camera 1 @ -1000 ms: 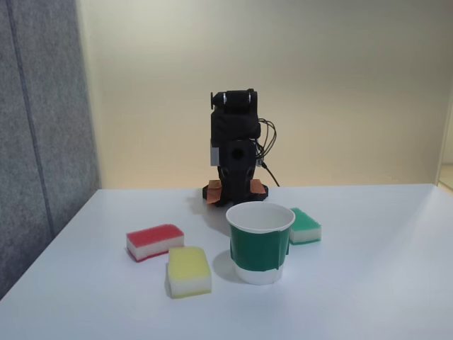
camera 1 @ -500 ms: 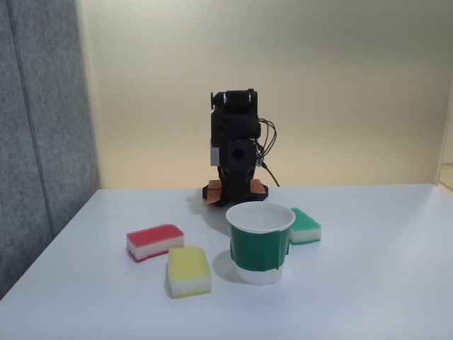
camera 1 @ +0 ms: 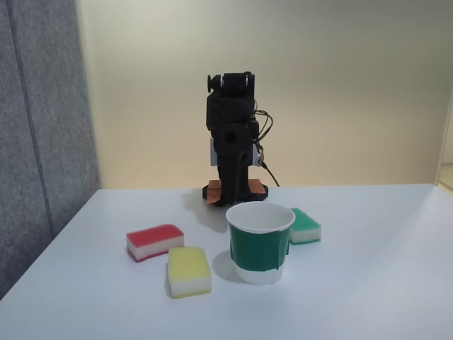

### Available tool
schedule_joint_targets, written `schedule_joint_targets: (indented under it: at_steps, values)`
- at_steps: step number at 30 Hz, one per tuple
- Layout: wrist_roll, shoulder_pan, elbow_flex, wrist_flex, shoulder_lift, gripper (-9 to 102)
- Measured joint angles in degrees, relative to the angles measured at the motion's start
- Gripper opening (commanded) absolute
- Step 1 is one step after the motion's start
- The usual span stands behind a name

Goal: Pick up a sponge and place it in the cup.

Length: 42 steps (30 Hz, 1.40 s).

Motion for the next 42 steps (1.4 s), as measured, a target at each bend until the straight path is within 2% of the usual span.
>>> schedule_joint_targets:
  at_steps: [9,23,32,36,42]
  values:
    - [-3.6,5.3,-13.9,-2.2,-19.4,0]
    - [-24.1,21.5,-35.9,-9.1,-52.5,0]
    - [-32.1,25.2,-48.9,-13.2,-73.3,0]
    - [-40.2,25.3,-51.4,-11.8,-77.3,0]
    - [-57.9,24.2,-51.9,-9.0,-77.8,0]
